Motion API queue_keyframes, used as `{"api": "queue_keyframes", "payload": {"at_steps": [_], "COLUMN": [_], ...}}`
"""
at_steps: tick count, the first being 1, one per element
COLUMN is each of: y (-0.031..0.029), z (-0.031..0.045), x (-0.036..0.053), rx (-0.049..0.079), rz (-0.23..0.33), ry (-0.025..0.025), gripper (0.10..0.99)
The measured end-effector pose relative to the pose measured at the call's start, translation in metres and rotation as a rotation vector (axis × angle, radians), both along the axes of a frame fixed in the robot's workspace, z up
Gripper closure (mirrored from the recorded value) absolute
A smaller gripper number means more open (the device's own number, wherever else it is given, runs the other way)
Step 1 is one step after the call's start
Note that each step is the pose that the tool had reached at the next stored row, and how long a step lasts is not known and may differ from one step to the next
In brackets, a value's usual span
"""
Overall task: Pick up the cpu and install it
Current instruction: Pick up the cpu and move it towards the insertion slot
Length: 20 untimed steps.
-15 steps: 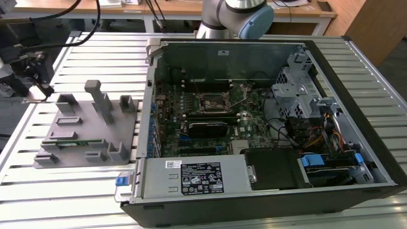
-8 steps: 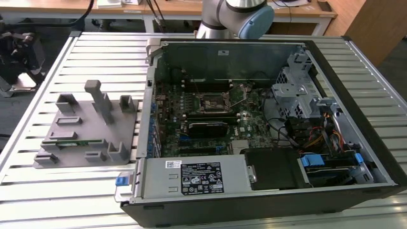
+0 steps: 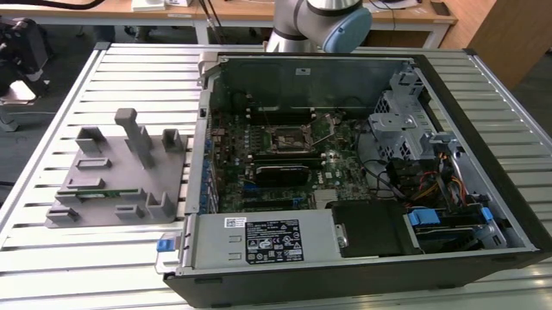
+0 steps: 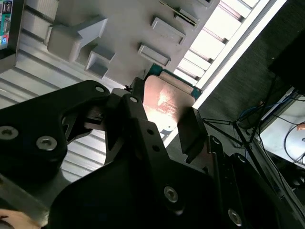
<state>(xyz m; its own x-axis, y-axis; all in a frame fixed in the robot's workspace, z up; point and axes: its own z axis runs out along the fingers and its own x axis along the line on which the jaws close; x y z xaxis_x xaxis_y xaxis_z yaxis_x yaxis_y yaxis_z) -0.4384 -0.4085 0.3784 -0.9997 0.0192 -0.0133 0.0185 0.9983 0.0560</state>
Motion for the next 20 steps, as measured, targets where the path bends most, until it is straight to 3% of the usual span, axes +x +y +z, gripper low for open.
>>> {"api": "queue_keyframes", "payload": {"at_steps": [5, 11, 16, 18, 20], "y": [0.0027, 0.0047, 0.0059, 0.0063, 0.0063], "z": [0.0018, 0.0017, -0.0030, -0.0061, -0.0079], "x": [0.0049, 0.0206, 0.0427, 0.0513, 0.0546], "rx": [0.000, 0.000, 0.000, 0.000, -0.003], "rz": [-0.001, -0.001, -0.001, -0.001, -0.001], "ry": [0.0007, 0.0074, 0.0210, 0.0242, 0.0249], "gripper": [0.561, 0.561, 0.561, 0.561, 0.561]}}
